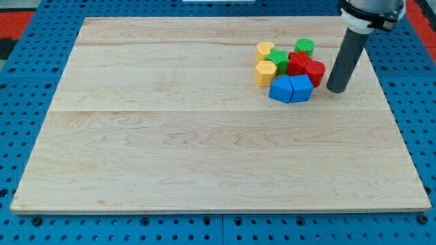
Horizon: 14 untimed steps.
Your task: Slide the blue triangle along with the blue cube towards the group of blocks
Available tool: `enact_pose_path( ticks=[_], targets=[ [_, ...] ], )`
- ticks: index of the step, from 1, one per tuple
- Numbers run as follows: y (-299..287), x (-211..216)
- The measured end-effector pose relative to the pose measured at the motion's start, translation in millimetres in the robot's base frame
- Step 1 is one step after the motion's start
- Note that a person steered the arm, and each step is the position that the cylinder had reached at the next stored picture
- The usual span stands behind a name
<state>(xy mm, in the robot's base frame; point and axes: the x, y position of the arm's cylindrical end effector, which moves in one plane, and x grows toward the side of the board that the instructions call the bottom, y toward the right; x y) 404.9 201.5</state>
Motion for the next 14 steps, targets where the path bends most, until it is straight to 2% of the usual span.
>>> enact_pose_path(
  ticks=[1, 3, 4, 6, 7, 8, 9, 10, 14],
  targets=[
    [-11, 5],
    [-80, 1],
    [-85, 1],
    [-109, 64],
    [-160, 61],
    [-177, 34],
    [-178, 2],
    [-172, -13],
    [-174, 5]
  ],
)
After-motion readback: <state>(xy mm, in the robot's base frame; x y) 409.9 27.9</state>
